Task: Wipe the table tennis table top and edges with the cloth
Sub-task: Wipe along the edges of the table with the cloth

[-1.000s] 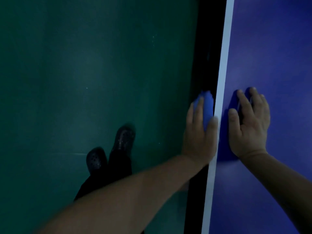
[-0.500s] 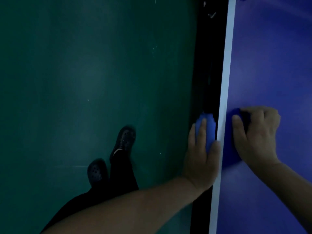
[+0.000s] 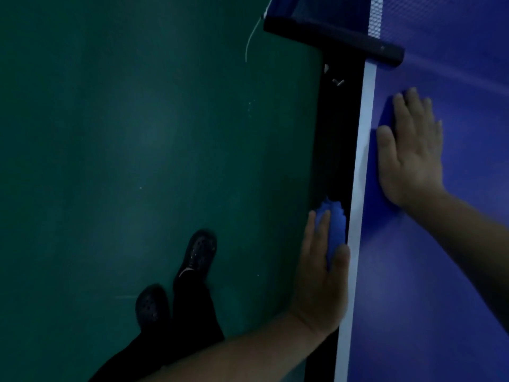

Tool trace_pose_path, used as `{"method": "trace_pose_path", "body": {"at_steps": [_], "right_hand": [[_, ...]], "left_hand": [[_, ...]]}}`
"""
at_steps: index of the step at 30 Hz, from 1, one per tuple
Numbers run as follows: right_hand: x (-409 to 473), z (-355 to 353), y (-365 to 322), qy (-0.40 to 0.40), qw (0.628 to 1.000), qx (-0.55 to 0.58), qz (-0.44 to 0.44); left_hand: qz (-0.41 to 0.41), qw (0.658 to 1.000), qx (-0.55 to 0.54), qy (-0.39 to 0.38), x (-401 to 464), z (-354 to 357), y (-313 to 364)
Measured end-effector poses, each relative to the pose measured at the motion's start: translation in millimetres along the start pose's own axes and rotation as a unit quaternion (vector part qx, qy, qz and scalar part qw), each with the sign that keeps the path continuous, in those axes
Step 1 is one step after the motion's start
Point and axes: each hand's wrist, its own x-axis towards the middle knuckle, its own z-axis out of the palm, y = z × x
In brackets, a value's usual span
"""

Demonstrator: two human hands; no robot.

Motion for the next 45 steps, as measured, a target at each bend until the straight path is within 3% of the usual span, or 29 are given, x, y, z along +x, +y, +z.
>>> {"method": "trace_pose_path", "body": {"at_steps": [6,10,15,22,24,27,31,34,39,42,45], "right_hand": [[1.1,1.4,0.5,0.007,1.000,0.002,-0.002],[0.0,2.6,2.5,0.012,1.000,0.007,-0.006],[0.5,3.9,1.7,0.014,1.000,0.009,-0.011],[10.9,3.2,2.8,0.053,0.998,0.011,-0.024],[12.2,4.3,1.4,0.064,0.997,0.013,-0.029],[11.3,4.6,1.6,0.064,0.997,0.016,-0.029],[11.5,5.6,1.8,0.068,0.997,0.014,-0.032],[11.5,5.8,2.3,0.068,0.997,0.017,-0.034],[11.4,5.9,1.1,0.071,0.997,0.030,-0.030],[11.7,4.6,2.2,0.070,0.997,0.033,-0.029],[11.8,4.0,1.5,0.069,0.997,0.036,-0.030]], "left_hand": [[-0.001,0.998,0.011,0.057,144.3,-5.2,48.0],[0.036,0.999,-0.002,0.040,102.0,-3.6,36.9],[-0.022,1.000,-0.013,0.010,22.4,1.6,11.1],[0.010,0.997,0.024,0.067,169.0,-11.4,46.7],[0.019,0.996,0.024,0.079,176.0,-11.8,50.3],[0.065,0.996,0.020,0.054,118.3,-8.5,29.6],[-0.001,0.999,0.026,0.039,38.0,-1.7,0.4],[0.027,0.997,0.055,0.052,77.5,-2.6,11.9],[0.150,0.976,0.142,0.072,167.6,-20.5,26.0],[0.094,0.972,0.213,0.039,193.7,-50.8,-1.6],[0.051,0.973,0.204,0.099,186.2,-64.6,-10.3]]}}
